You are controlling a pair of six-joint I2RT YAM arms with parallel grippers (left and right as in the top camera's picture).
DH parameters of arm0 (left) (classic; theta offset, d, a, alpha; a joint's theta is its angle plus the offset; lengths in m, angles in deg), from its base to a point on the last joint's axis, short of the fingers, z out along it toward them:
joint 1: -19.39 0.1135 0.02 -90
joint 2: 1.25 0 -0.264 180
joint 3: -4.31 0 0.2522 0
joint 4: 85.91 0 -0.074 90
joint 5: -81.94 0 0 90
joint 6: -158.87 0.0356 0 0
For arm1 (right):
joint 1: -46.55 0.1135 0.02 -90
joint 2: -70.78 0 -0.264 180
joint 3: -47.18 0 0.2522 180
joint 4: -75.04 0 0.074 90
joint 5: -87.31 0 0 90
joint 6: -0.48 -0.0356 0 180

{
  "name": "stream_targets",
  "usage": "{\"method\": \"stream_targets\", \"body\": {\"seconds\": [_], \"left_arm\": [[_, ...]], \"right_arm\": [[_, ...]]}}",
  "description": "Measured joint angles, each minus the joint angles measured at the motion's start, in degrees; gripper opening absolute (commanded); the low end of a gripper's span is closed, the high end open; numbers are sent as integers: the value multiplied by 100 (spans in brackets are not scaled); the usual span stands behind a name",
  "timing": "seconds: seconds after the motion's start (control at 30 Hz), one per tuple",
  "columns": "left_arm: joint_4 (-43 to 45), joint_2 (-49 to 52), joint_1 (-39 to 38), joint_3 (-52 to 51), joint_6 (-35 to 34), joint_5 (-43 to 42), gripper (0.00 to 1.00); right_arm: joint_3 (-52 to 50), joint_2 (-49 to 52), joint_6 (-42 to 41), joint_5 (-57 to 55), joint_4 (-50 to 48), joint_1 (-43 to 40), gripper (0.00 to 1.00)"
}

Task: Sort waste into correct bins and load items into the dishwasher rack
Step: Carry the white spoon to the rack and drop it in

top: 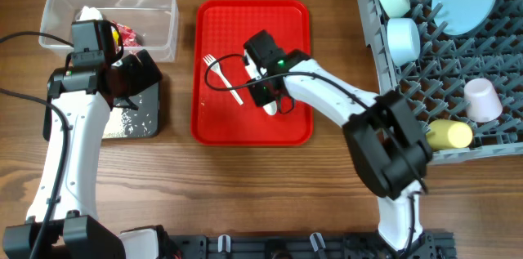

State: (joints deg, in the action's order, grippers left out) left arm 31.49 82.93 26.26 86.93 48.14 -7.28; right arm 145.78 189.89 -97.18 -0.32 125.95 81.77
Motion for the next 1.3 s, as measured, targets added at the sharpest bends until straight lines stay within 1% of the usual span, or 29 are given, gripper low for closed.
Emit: {"method": "stream_targets", "body": {"seconds": [0.07, 0.17, 0.27, 0.43, 0.57, 0.73, 1.0, 1.13, 1.3], "left_arm": [[0, 0, 0, 0, 0, 2, 100], [2, 0, 0, 0, 0, 2, 100], [0, 0, 0, 0, 0, 0, 100], [0, 0, 0, 0, 0, 0, 100], [2, 0, 0, 0, 0, 0, 100], [0, 0, 0, 0, 0, 0, 100], [24, 0, 0, 0, 0, 0, 100], [90, 0, 0, 0, 0, 0, 100], [116, 0, 0, 0, 0, 0, 100]], "right_arm": [[-4, -435, 0, -7, 52, -76, 4], [0, -1346, 0, -26, 101, -208, 5], [17, -2111, -2, -98, 378, -361, 5], [44, -3008, -24, -535, 1309, -881, 4], [44, -3464, -24, -1198, 2133, -1589, 4], [44, -3696, -74, -1862, 3123, -2317, 4], [-245, -3700, -319, -2162, 3777, -3067, 4], [-516, -3700, -494, -2168, 3818, -3346, 4], [-817, -3700, -494, -2076, 3689, -3377, 4]]}}
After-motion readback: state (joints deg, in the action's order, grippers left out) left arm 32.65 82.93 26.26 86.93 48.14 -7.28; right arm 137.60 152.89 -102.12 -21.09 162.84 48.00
